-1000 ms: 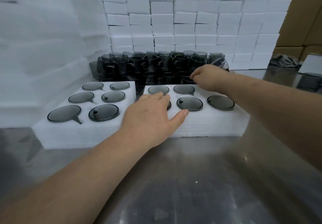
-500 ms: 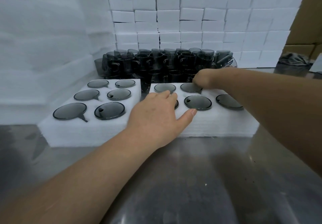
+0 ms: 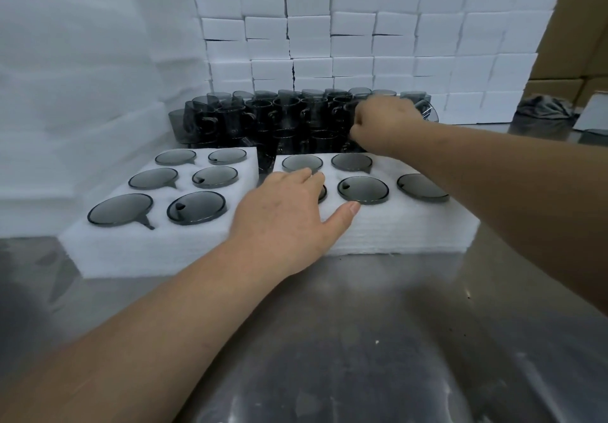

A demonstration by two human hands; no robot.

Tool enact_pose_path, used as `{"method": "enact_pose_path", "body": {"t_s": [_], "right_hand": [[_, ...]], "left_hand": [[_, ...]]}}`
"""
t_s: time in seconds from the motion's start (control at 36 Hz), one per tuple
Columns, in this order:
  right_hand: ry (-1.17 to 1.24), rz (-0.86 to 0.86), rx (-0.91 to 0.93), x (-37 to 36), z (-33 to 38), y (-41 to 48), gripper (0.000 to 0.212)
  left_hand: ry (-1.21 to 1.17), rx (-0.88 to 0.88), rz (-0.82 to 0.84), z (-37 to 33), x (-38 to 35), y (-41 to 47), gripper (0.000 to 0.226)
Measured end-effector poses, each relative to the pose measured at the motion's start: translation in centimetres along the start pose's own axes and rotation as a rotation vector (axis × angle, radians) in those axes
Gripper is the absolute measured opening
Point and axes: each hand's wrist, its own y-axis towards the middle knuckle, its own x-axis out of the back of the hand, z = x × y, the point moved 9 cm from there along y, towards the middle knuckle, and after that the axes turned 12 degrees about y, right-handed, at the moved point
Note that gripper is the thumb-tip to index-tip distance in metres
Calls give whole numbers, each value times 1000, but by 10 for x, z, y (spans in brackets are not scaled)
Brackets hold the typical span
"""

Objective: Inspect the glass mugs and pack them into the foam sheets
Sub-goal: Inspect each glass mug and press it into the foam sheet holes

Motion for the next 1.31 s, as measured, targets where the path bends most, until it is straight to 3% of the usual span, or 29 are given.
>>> {"method": "enact_pose_path", "body": {"t_s": [0.11, 0.39, 0.56, 0.78, 1.06, 1.31], "right_hand": [[35, -237, 83, 37, 20, -17, 13], [414, -575, 261, 96, 49, -132, 10], [524, -574, 325, 83, 53, -174, 10], [558, -487, 444, 71, 61, -178, 18], [559, -478, 484, 68, 67, -185, 7], [739, -585, 388, 76, 43, -187, 36]], "left_hand": [[1, -3, 4, 0, 2, 0, 69], [-10, -15, -19, -2, 9, -2, 73], [-98, -5, -168, -1, 28, -7, 71], [-297, -114, -225, -16, 43, -18, 101], [-316, -40, -328, -8, 45, -17, 92], [-463, 108, -350, 7, 42, -19, 89]]}}
